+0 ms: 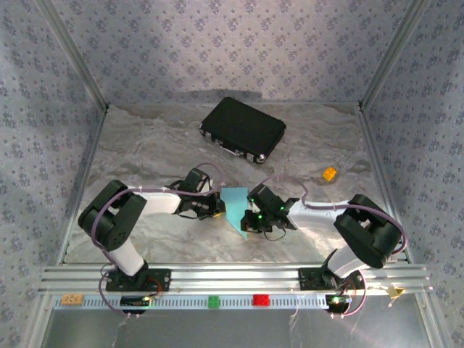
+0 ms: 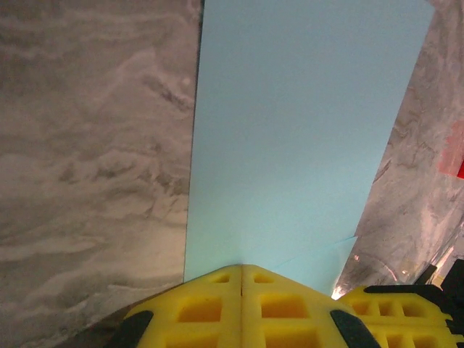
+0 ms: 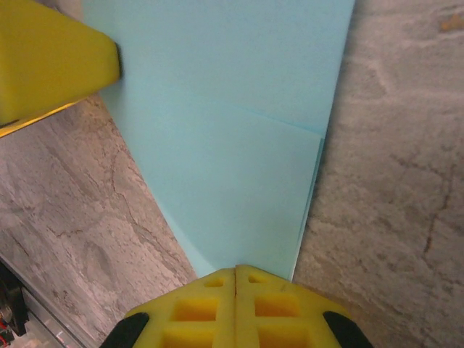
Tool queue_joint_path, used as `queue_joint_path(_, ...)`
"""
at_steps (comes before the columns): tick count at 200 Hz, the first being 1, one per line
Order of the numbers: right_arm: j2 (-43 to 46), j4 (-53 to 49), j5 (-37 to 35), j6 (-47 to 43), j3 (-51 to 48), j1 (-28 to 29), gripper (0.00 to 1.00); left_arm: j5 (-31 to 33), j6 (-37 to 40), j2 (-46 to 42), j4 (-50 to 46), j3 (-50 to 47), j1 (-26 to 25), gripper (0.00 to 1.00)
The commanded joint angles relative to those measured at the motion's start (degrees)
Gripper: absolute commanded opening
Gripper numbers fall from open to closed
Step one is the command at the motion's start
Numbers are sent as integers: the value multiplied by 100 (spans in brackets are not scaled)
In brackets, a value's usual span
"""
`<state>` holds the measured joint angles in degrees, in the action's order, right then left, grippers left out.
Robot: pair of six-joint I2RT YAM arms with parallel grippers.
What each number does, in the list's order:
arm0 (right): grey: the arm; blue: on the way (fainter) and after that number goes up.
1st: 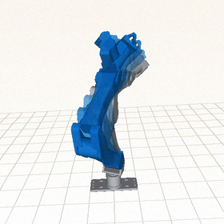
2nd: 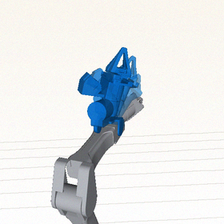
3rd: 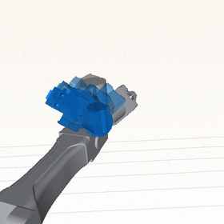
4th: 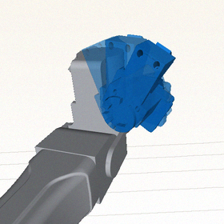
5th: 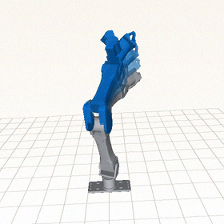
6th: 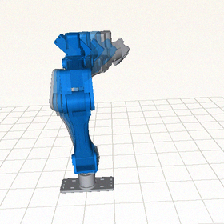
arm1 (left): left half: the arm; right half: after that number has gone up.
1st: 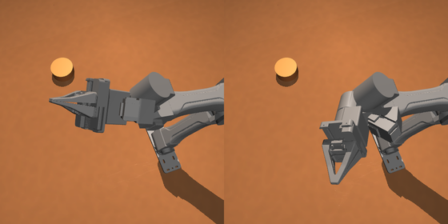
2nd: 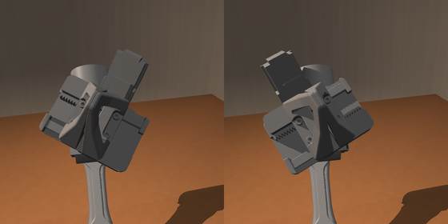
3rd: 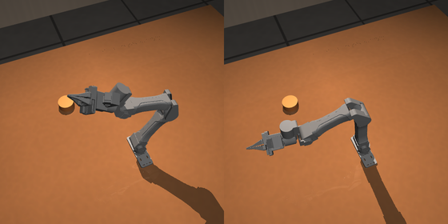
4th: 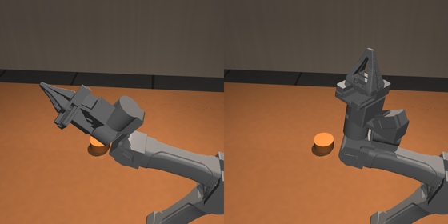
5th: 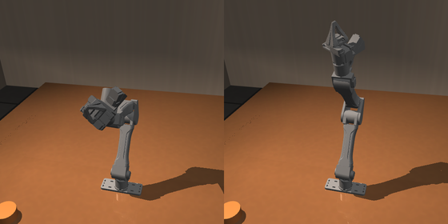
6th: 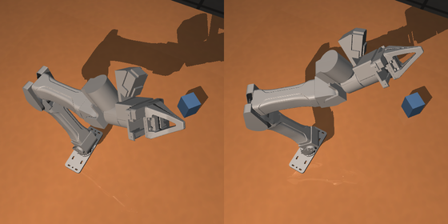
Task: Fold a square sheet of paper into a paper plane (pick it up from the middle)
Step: Third fold the triangle at the center of the table.
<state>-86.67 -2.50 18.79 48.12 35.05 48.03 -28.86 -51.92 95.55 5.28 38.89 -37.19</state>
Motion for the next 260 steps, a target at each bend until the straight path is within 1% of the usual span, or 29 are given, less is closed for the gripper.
queue_joint_path(1, 119, -581, -236, -227, 138, -26, 0, 166, 50, 139, -88, -65, -20, 0)
queue_joint_path(33, 264, -96, 154, -382, 323, -53, 0, 153, 94, 83, -131, -171, -21, 0)
queue_joint_path(65, -194, 188, 516, -435, 682, -25, 0, 126, 116, 104, -133, -139, -24, 0)
queue_joint_path(103, -857, 170, 536, -540, 1091, -13, 0, 82, 130, 131, -141, -75, -22, 0)
queue_joint_path(163, -1291, 180, 539, -579, 1412, 97, 2, 82, 137, 173, -136, -86, -21, 0)
queue_joint_path(184, -1461, 15, 465, -610, 1369, 81, 2, 86, 155, 175, -158, -92, -18, 0)
queue_joint_path(203, -1472, 143, 523, -552, 1139, 58, 2, 108, 163, 182, -160, -101, -18, 0)
queue_joint_path(237, -1066, 487, 606, -326, 611, 75, 4, 151, 181, 241, -187, -131, 2, 0)
queue_joint_path(260, -787, 505, 600, -283, 357, 75, 6, 150, 160, 280, -141, -170, 28, 0)
